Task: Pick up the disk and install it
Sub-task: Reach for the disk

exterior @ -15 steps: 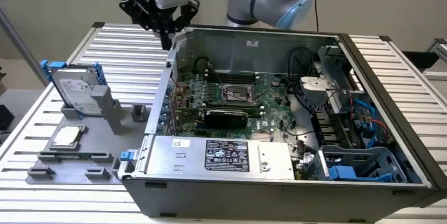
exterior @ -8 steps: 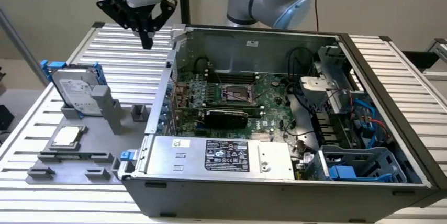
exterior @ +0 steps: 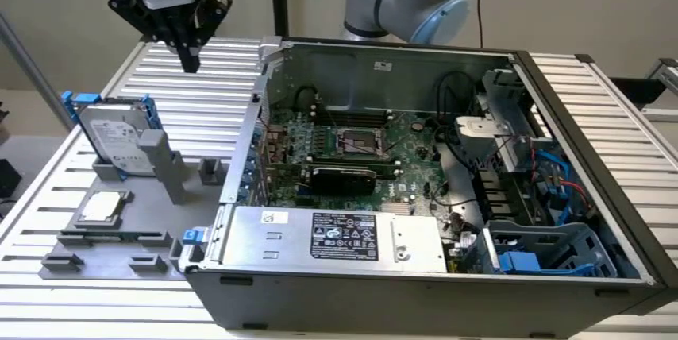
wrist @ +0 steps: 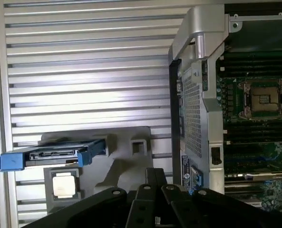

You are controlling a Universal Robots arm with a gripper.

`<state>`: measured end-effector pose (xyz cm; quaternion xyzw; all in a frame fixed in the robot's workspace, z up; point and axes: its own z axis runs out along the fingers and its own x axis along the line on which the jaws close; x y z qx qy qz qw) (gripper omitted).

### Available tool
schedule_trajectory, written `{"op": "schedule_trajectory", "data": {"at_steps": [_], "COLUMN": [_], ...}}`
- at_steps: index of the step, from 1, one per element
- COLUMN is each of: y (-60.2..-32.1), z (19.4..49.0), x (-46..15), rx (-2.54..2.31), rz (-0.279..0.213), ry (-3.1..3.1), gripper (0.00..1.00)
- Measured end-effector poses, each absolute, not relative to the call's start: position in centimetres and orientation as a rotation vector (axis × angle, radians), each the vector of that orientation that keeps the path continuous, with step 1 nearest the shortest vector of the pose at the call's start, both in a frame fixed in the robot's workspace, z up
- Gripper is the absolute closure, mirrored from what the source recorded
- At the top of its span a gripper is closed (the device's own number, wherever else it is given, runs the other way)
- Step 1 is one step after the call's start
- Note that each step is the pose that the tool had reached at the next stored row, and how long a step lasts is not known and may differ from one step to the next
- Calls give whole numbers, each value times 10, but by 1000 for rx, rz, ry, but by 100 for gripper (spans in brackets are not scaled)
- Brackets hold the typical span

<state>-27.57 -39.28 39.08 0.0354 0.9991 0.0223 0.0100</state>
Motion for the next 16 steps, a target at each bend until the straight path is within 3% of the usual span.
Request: {"op": "schedule_trajectory", "data": {"at_steps": [16], "y": [-392], "z": [386], "x": [-349], "rx": [111], "rz": [69], "ry": [3125], "gripper": [100]}}
